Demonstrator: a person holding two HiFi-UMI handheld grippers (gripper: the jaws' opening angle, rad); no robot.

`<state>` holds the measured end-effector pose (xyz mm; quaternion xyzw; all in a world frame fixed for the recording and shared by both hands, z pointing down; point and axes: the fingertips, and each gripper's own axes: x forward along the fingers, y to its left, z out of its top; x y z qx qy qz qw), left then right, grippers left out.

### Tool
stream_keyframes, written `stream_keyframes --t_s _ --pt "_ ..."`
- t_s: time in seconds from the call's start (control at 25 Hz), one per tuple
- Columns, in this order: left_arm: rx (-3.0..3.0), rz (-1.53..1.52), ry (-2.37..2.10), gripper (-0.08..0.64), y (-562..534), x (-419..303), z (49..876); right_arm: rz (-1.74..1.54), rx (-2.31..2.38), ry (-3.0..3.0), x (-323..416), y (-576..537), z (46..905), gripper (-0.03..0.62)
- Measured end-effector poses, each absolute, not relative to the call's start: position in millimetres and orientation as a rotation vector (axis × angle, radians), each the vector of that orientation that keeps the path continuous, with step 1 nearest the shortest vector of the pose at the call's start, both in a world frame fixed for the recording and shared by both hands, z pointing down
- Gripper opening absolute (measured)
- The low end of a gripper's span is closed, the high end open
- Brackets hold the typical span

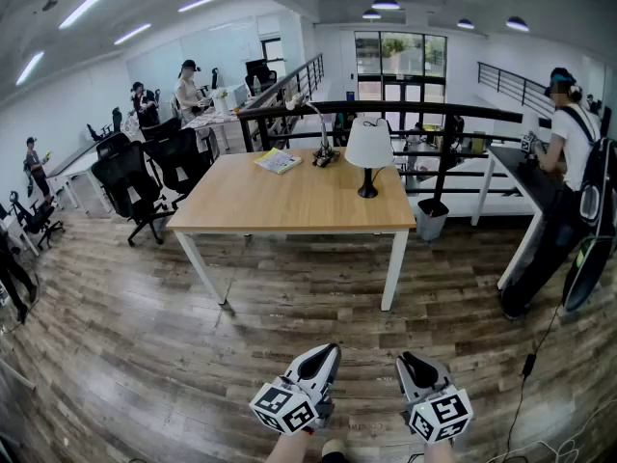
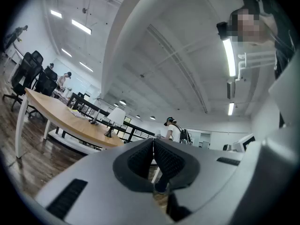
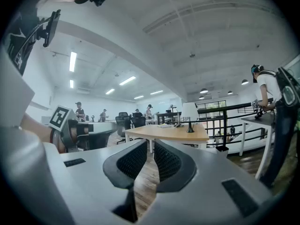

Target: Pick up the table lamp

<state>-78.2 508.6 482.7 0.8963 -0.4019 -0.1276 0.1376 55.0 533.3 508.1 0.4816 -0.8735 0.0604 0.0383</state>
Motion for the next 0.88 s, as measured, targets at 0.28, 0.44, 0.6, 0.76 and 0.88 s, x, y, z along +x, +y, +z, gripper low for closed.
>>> stream_keyframes --t_s 0.28,0.44,0.6,0.76,0.88 --pt "2.602 -0.363 -1.115 0.012 438 -94 488 0.222 1.550 -2.641 43 466 520 0.064" --pt "2.604 -0.366 -1.097 0.012 415 -106 494 0.224 1.562 -2.636 28 445 524 0.064" --pt "2.593 -0.374 -1.086 0.012 400 -113 498 0.212 1.563 -2.632 20 430 525 0.064" --pt "2.581 -0.374 -1.078 0.012 391 -117 505 0.247 1.597 -2.630 21 418 528 0.064" --pt "2.565 -0.363 -1.076 0.012 383 -120 513 0.274 1.607 -2.631 19 408 533 0.064"
